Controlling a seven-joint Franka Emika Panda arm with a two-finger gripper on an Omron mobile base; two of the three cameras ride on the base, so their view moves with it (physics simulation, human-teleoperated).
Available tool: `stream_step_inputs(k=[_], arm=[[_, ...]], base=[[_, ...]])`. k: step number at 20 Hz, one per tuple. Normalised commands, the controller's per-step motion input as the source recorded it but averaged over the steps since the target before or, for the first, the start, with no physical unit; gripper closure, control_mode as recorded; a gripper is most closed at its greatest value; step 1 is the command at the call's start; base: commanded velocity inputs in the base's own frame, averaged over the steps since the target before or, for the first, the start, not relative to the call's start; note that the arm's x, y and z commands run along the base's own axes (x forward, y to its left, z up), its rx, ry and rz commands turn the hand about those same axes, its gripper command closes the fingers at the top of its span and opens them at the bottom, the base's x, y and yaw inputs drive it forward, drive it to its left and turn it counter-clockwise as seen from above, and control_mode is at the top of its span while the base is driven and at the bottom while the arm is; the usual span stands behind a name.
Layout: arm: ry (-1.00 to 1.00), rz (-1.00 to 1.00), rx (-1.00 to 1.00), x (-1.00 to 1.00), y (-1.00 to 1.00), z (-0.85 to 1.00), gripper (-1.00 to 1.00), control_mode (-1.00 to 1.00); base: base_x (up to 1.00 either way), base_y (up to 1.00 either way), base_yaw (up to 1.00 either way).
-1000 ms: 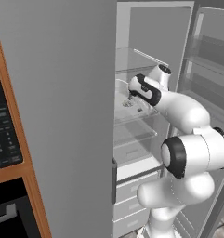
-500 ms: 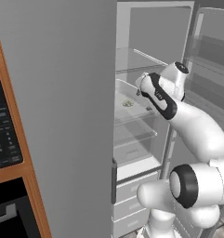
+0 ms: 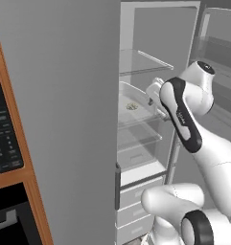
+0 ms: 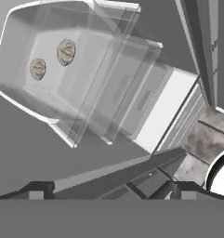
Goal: Place two dumplings into each of the tupperware containers and then place the containers in the fridge.
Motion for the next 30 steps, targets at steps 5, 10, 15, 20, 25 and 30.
stream_step_inputs(k=[5,10,15,20,25,30], arm=[[-0.04,0.15,-0.20,-1.00,0.07,0.02,-1.00,-1.00],[-0.04,0.07,-0.20,-1.00,0.16,0.00,-1.00,-1.00],[0.00,0.17,-0.15,-1.00,0.01,0.06,-1.00,-1.00],[0.07,0.24,-0.09,-0.76,-0.01,0.21,-1.00,-1.00],[0.20,0.18,-0.08,-0.25,-0.01,0.66,-1.00,-1.00],[0.05,0.11,-0.15,-0.35,-0.34,0.08,-1.00,-1.00]], base=[[0.00,0.00,0.00],[0.00,0.00,0.00],[0.00,0.00,0.00],[0.00,0.00,0.00],[0.00,0.00,0.00],[0.00,0.00,0.00]])
